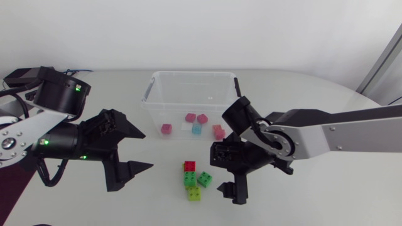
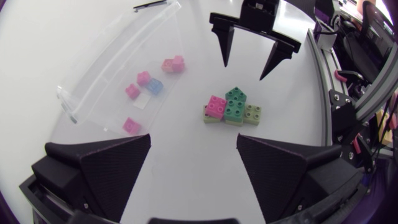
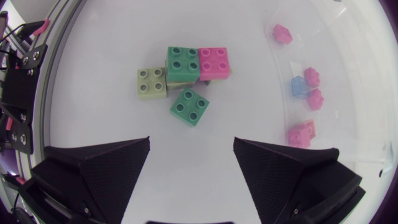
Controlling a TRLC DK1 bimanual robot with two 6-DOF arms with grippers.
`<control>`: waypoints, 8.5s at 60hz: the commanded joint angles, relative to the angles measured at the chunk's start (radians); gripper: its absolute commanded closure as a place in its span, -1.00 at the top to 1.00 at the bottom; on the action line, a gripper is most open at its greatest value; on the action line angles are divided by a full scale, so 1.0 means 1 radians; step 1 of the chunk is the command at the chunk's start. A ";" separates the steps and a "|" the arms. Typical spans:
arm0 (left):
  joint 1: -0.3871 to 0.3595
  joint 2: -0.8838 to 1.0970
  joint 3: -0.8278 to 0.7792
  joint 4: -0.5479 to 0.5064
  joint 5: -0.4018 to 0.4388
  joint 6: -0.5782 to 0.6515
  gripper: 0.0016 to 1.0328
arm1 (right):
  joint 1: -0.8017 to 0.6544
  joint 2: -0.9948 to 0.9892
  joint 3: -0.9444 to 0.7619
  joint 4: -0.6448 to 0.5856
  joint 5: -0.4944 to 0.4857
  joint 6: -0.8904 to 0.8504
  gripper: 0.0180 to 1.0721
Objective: Pick up the duplo bricks and place them in the container
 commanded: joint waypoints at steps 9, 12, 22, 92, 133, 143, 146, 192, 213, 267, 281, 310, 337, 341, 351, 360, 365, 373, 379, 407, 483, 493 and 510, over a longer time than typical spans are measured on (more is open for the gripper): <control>-0.006 -0.015 -0.027 -0.031 -0.010 0.031 0.87 | 0.015 0.102 0.081 -0.069 -0.003 -0.096 0.84; -0.006 -0.030 -0.039 -0.051 -0.010 0.037 0.87 | 0.019 0.118 0.098 -0.089 -0.005 -0.113 0.84; 0.000 -0.095 -0.070 -0.127 -0.010 0.075 0.87 | 0.048 0.181 0.155 -0.133 -0.002 -0.162 0.79; -0.043 0.005 -0.105 -0.013 -0.008 0.041 0.87 | 0.001 0.075 0.170 -0.293 -0.030 -0.238 -0.53; -0.115 0.197 -0.124 0.228 -0.021 -0.029 0.87 | -0.240 0.233 0.695 0.020 -0.108 0.147 -0.43; -0.150 0.315 -0.072 0.292 -0.027 -0.023 0.87 | -0.269 0.222 0.693 0.046 -0.111 0.195 0.90; -0.152 0.348 -0.049 0.314 -0.028 -0.024 0.87 | -0.278 0.178 0.664 0.057 -0.112 0.204 0.90; -0.233 0.546 0.057 0.489 -0.103 -0.071 0.87 | -0.338 -0.215 0.187 0.053 -0.168 0.164 0.90; -0.238 0.579 0.022 0.475 -0.103 0.015 0.87 | -0.332 -0.302 0.092 0.022 -0.169 0.149 0.90; -0.239 0.698 -0.003 0.553 -0.240 -0.031 0.85 | -0.254 -0.410 -0.043 -0.124 -0.220 0.068 0.90; -0.244 0.677 0.005 0.571 -0.241 -0.044 0.83 | -0.211 -0.393 -0.090 -0.153 -0.212 0.049 0.90; -0.236 0.686 0.066 0.538 -0.065 0.037 0.54 | -0.151 -0.330 -0.176 -0.130 -0.189 0.029 0.90; -0.212 0.704 0.094 0.487 0.001 0.074 -0.55 | -0.136 -0.098 -0.152 -0.049 -0.134 -0.127 0.90; -0.192 0.672 0.094 0.449 0.027 0.077 -0.57 | -0.131 -0.080 -0.136 -0.050 -0.125 -0.139 0.90; -0.161 0.531 0.068 0.367 0.061 0.084 -0.57 | -0.099 -0.016 -0.097 -0.047 -0.100 -0.152 0.84; -0.121 0.395 0.063 0.280 0.084 0.086 -0.57 | -0.090 0.060 -0.064 -0.027 -0.100 -0.150 0.58; -0.093 0.333 0.088 0.228 0.098 0.084 -0.57 | -0.084 0.079 -0.069 -0.027 -0.099 -0.153 0.17; -0.050 0.290 0.160 0.196 0.122 0.052 -0.57 | -0.084 0.055 -0.084 -0.040 -0.100 -0.159 -0.60; -0.017 0.292 0.221 0.214 0.144 -0.015 -0.57 | -0.085 0.012 -0.081 -0.079 -0.102 -0.153 -0.61; 0.055 0.582 0.427 0.582 0.002 -0.388 -0.41 | -0.150 -0.201 0.057 -0.201 -0.123 -0.084 -0.61; -0.301 0.517 -0.042 0.513 -0.105 -0.135 0.89 | -0.265 0.210 0.634 0.272 -0.020 0.312 0.90; -0.302 0.569 -0.045 0.573 -0.133 -0.132 0.88 | -0.252 0.067 0.511 0.303 -0.020 0.316 0.90; -0.255 0.628 -0.053 0.602 -0.165 -0.089 0.87 | -0.245 -0.206 0.253 0.269 -0.063 0.313 0.90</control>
